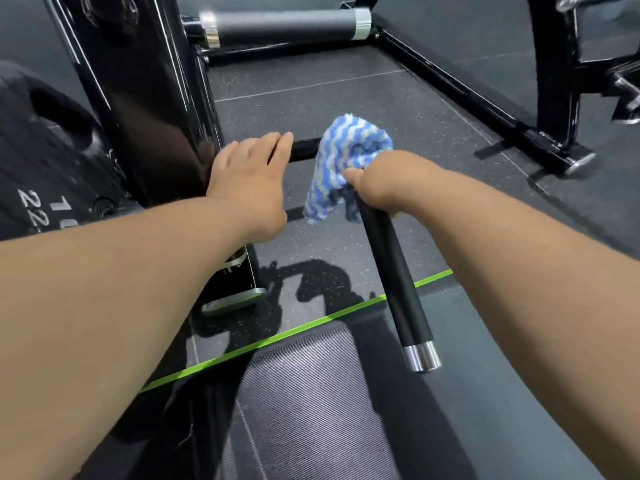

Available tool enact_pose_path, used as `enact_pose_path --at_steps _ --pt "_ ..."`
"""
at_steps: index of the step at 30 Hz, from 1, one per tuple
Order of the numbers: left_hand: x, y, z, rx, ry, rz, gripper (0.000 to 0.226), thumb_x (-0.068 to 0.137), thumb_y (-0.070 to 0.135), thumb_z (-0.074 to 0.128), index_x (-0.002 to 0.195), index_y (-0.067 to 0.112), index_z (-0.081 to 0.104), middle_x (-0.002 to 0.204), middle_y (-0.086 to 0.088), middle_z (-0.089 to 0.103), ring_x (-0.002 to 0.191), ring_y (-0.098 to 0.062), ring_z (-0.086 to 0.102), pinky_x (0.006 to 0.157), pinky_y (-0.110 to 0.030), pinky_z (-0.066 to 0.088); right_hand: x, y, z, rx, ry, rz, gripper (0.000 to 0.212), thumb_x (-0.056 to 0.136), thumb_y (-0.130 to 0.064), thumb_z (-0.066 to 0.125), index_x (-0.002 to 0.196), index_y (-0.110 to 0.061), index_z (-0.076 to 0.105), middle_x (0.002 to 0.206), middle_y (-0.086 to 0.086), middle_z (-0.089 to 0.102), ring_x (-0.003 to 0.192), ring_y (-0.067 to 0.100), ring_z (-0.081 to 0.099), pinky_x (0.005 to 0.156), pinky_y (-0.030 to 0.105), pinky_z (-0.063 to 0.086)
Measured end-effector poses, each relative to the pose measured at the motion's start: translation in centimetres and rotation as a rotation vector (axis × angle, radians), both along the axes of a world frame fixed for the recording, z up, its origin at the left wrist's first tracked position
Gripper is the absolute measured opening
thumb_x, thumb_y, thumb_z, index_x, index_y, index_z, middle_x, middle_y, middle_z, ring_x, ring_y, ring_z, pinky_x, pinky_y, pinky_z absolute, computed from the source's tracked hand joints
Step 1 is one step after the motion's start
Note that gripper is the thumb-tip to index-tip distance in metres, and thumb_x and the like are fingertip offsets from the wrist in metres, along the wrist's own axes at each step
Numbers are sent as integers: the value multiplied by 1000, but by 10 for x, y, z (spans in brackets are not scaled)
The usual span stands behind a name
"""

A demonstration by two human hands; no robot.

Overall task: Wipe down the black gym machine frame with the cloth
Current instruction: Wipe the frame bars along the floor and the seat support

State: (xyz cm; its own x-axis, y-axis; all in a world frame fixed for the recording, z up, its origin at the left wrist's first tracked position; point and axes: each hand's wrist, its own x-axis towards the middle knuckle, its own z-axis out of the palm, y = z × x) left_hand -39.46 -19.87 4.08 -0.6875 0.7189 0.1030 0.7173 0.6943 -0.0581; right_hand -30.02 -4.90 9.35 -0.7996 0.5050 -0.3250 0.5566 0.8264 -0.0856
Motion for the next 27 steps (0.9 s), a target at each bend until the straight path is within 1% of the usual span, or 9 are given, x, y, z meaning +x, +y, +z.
enact_pose_path --at_steps 2,5,6,9,11,13,18,22,27 --pt "0 -1 0 12 4 6 102 78 34 65 153 21 -3 159 3 7 145 -21 10 117 -37 4 -9 5 9 -87 68 -39 38 102 -37 35 125 -11 49 111 14 54 91 26 46 78 29 32" --pt "1 -1 -6 35 37 15 103 75 32 67 152 23 0 158 2 9 143 -22 12 117 -38 4 -20 4 -3 -253 254 6 72 95 -16 45 154 -28 6 124 19 54 103 30 52 77 27 36" --pt "1 0 -8 43 46 13 103 74 32 68 152 23 0 157 2 9 143 -22 13 117 -38 4 -18 3 -11 -300 347 17 75 90 -8 45 153 -33 13 127 16 55 111 30 53 78 26 38" --pt "1 0 -8 40 62 12 103 74 32 67 152 24 0 157 2 8 143 -22 12 117 -37 4 -5 8 -32 -475 655 -126 32 81 -7 49 95 -32 64 82 -7 63 79 17 54 65 25 41" --pt "1 0 -8 32 62 21 103 75 32 67 152 23 -1 158 2 7 143 -22 12 117 -37 3 11 9 -40 -525 789 -259 18 77 -10 52 63 -22 50 56 -9 44 60 15 35 55 27 29" --pt "1 1 -9 31 56 29 103 76 33 67 152 24 -3 158 3 5 144 -21 10 117 -37 2 31 5 -40 -547 851 -336 22 70 -10 50 56 -20 36 53 -8 32 62 16 25 56 31 21" --pt "4 4 -10 25 30 62 103 77 35 66 152 24 -4 159 3 2 146 -21 5 118 -39 -4 63 -11 -32 -580 726 -325 24 81 -31 52 63 -19 43 62 -3 41 62 20 33 57 31 30" --pt "5 4 -7 18 35 73 99 80 40 64 152 23 -1 160 1 4 146 -21 5 118 -40 -3 28 -9 -23 -657 529 -455 46 80 -43 60 113 -14 48 85 1 53 61 17 46 51 25 34" --pt "8 6 -6 -25 45 74 101 82 43 63 152 21 -5 161 -1 -2 147 -22 1 118 -42 -5 46 -7 -38 -729 460 -448 14 79 -26 62 76 -15 55 59 -4 56 52 11 53 51 18 39"
